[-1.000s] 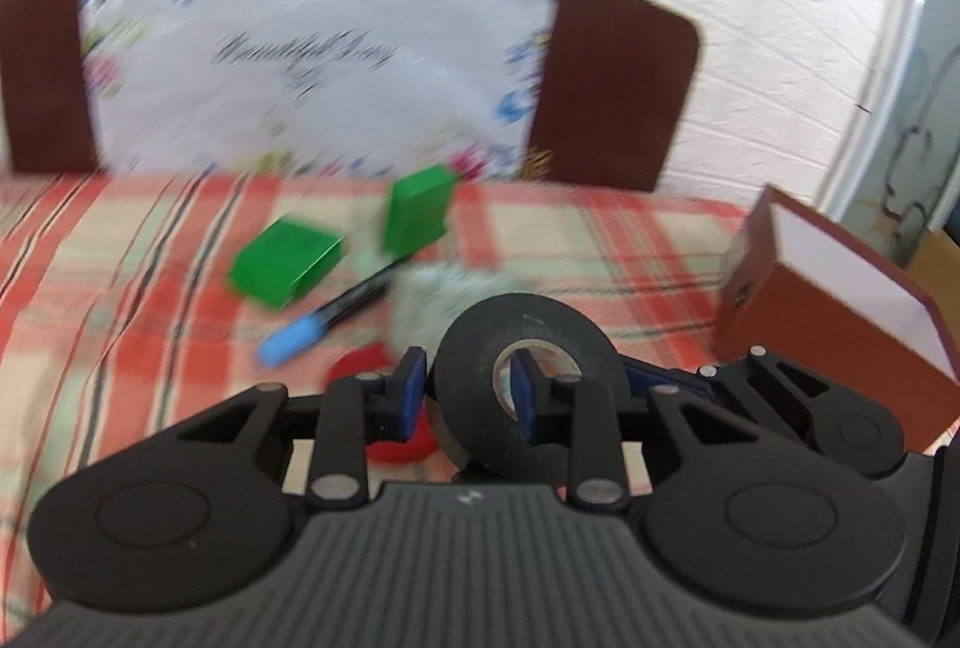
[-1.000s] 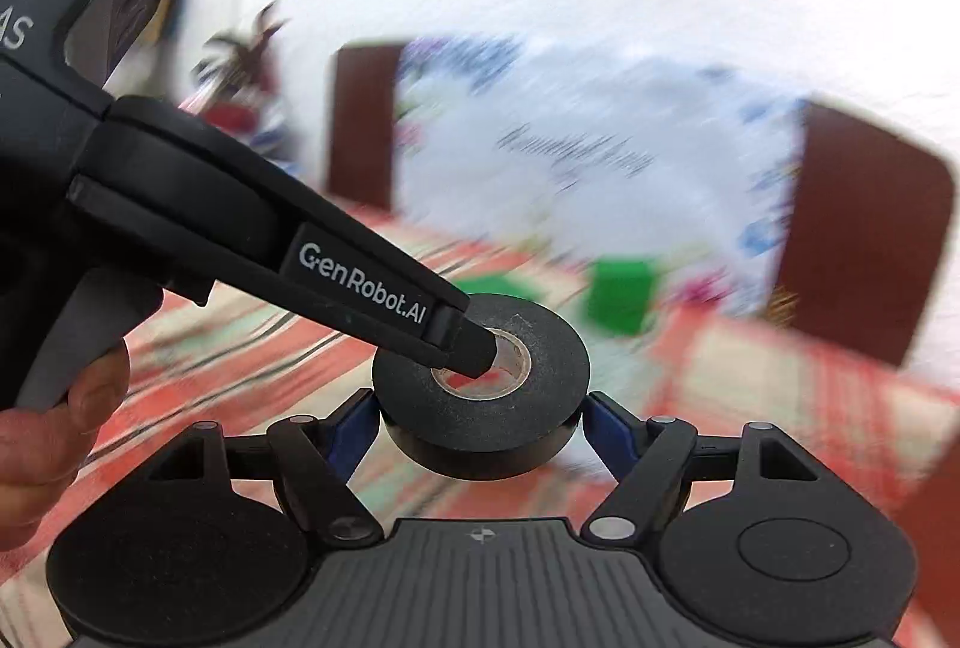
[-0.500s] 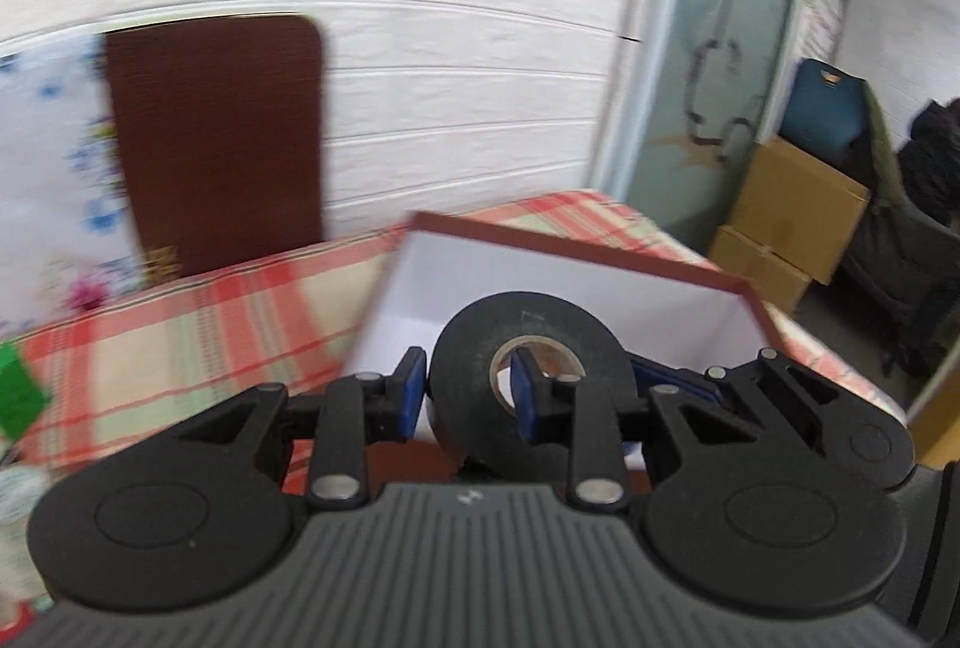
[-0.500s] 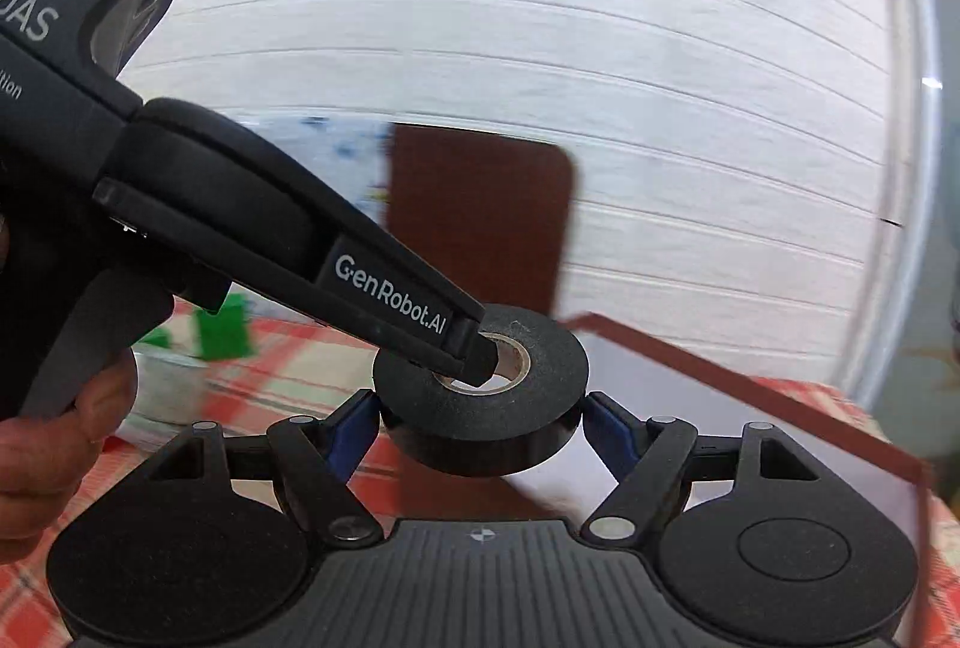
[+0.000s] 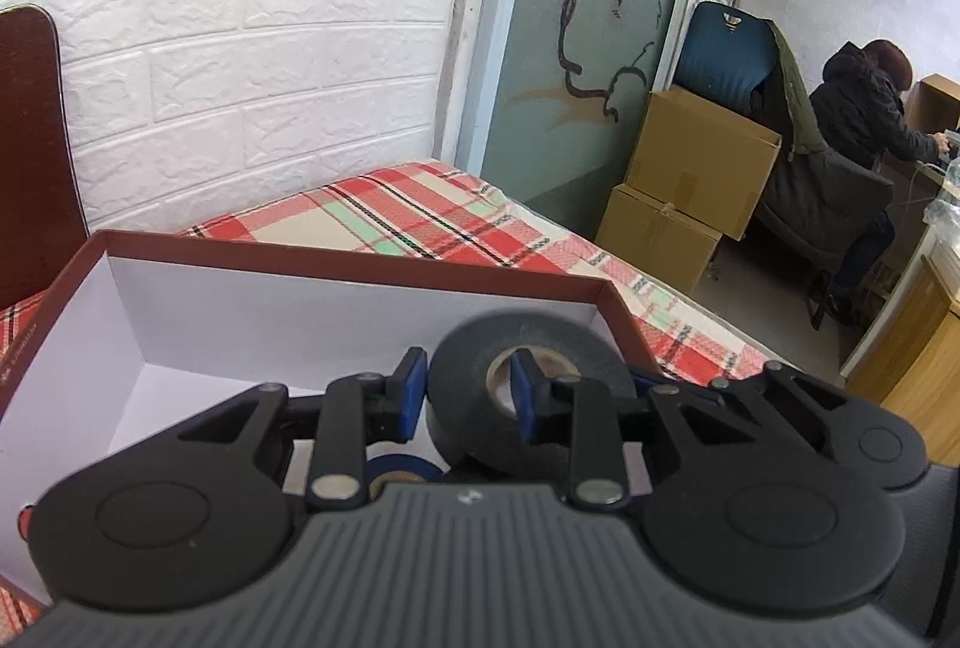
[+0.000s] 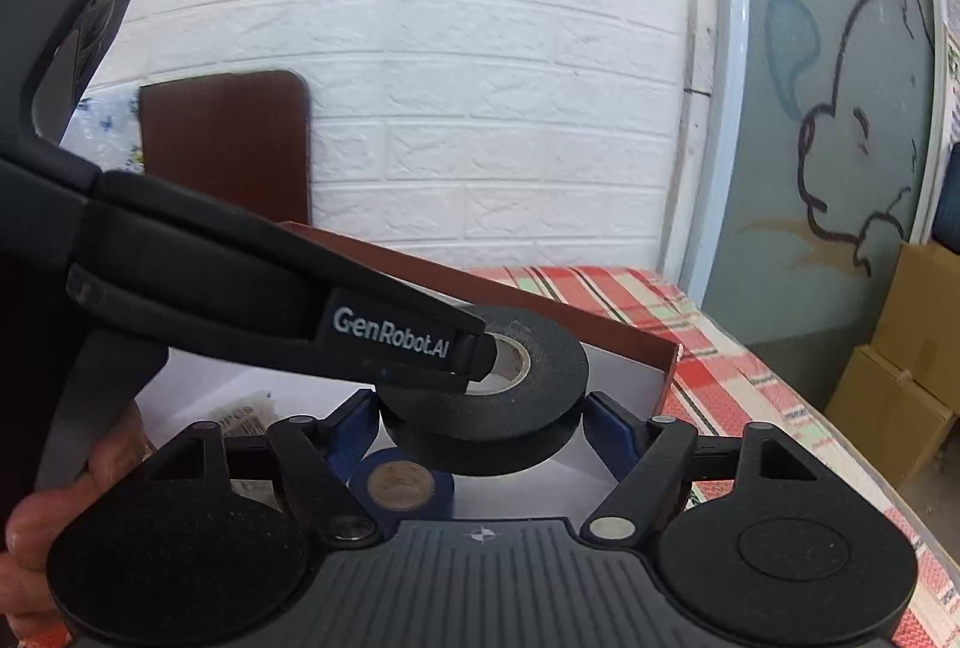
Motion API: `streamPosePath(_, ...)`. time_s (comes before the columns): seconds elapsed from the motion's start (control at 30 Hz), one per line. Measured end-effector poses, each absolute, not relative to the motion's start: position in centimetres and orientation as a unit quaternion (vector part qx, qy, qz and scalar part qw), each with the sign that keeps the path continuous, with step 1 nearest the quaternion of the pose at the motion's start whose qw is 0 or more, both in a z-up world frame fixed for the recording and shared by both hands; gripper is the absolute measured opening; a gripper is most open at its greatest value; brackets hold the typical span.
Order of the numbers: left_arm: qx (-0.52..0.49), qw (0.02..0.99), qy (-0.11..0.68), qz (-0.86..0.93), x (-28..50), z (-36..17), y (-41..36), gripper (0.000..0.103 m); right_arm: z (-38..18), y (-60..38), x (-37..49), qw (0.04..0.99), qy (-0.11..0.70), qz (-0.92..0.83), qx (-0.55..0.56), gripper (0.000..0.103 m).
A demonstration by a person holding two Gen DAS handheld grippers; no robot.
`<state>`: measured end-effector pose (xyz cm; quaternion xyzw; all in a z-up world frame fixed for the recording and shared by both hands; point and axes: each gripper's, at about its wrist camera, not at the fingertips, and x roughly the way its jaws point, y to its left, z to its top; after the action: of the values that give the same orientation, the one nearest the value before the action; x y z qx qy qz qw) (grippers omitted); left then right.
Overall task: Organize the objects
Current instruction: 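Carry the black tape roll into the brown box and release, then move the right gripper back to the clear patterned tape roll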
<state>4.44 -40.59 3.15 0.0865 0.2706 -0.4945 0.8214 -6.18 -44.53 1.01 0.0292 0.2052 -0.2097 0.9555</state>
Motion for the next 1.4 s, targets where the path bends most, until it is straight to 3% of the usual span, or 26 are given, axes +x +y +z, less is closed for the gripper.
streamPosePath(0.8, 0.08, 0.872, 0.252, -0.412, 3.1, 5.1, -31.8, 0.035, 1.8, -36.4, -10.5, 0.973, 0.117, -0.199, 0.026, 0.074)
streamPosePath(1.4, 0.065, 0.92, 0.283, -0.263, 5.0, 2.9, -18.6, 0.036, 1.3, -26.3, -7.5, 0.985, 0.148, -0.088, -0.023, 0.074)
